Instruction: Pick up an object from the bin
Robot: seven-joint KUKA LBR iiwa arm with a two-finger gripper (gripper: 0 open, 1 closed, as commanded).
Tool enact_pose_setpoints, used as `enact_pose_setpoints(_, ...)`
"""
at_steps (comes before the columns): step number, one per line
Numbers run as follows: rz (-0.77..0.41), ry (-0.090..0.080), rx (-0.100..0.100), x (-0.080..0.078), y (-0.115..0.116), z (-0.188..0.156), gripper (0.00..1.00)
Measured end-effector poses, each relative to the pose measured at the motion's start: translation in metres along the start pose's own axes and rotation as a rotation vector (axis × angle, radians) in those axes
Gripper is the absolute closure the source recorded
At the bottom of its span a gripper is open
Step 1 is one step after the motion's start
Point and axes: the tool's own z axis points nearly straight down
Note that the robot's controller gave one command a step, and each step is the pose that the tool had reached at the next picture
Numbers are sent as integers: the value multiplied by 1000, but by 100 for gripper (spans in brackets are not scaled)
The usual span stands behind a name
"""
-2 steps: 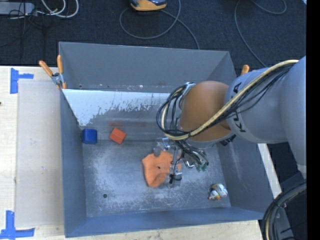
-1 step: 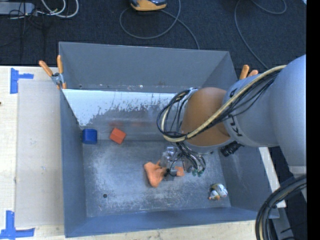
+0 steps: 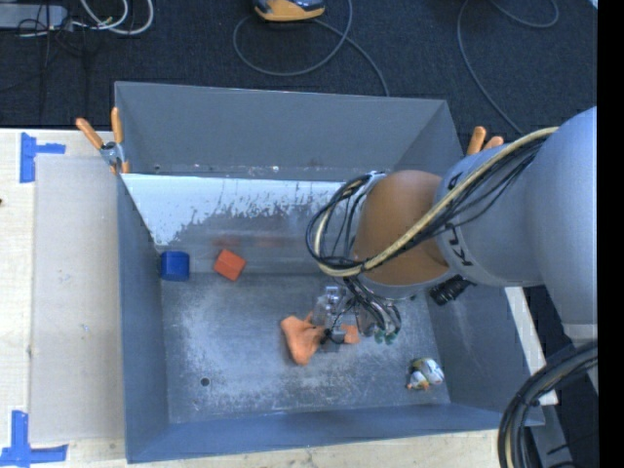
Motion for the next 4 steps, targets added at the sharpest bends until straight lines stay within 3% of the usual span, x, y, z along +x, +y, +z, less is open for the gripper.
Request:
enact_pose_setpoints(3,-2,-2,0,-8,4,-16,100)
enact_pose_setpoints(4,-6,5,0,-10,5,-27,100)
